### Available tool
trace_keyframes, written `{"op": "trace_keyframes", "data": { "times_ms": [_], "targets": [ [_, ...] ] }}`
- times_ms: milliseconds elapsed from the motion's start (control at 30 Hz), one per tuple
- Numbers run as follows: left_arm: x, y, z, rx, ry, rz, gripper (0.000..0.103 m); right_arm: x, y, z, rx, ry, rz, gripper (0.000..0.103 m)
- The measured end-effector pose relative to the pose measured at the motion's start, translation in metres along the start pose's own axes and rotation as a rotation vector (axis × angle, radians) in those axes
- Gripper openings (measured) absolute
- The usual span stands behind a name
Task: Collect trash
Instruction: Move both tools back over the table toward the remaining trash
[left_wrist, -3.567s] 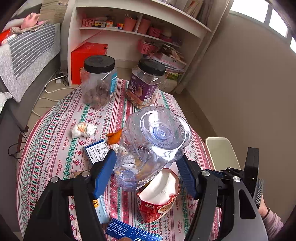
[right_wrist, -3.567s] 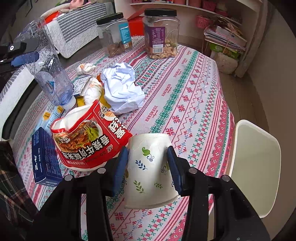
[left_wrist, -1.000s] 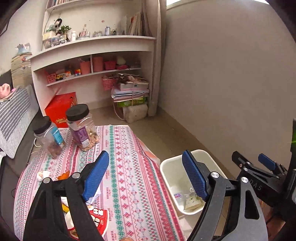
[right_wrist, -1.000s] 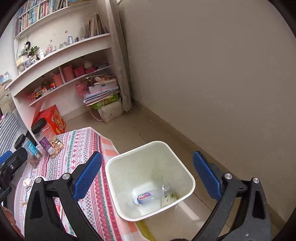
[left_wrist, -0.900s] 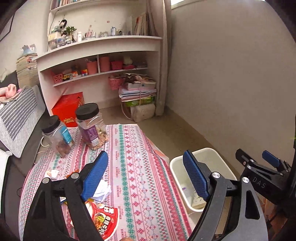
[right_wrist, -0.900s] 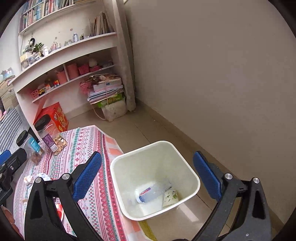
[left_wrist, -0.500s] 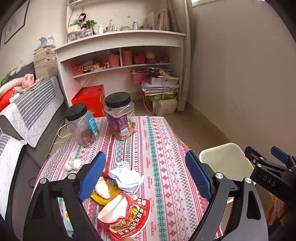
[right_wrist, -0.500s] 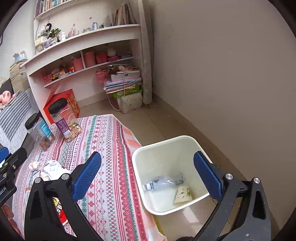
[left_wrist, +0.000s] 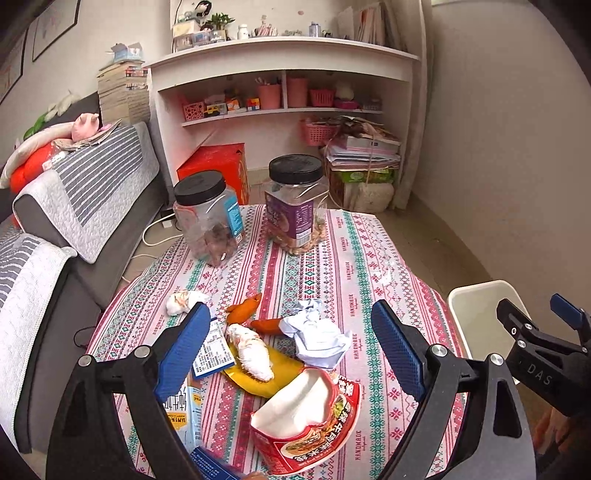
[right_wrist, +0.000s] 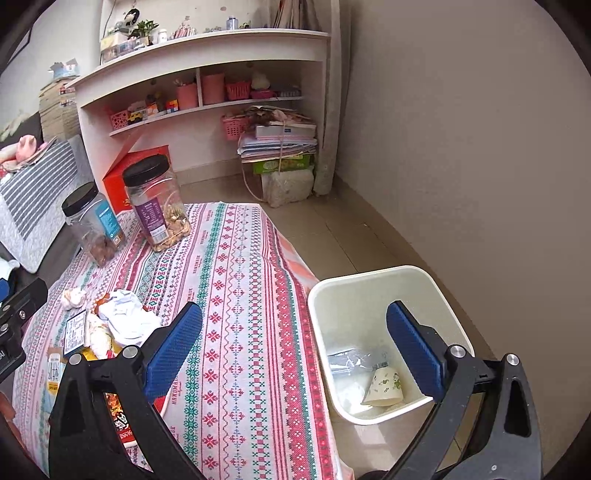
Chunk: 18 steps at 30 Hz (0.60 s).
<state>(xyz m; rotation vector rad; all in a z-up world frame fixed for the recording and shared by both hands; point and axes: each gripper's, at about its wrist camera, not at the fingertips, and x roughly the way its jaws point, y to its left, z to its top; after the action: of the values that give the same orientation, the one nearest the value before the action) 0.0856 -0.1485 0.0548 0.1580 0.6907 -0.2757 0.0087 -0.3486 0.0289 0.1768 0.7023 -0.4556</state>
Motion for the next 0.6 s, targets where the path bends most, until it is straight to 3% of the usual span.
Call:
{"op": "trace_keyframes", "data": {
  "times_ms": [433,600],
  "targets": [
    [0.016,0.038,-0.007,-0.033,0.063,0.065,0.086,0.017,0.048,-0.006,-0.095,0.047,0.03,0.096],
    [0.03,0.057,-0.012,-0.031,0.147,0.088,0.086,0.023,0.064,-0.008,-0.122,0.068,0.057,0.096]
  ]
}}
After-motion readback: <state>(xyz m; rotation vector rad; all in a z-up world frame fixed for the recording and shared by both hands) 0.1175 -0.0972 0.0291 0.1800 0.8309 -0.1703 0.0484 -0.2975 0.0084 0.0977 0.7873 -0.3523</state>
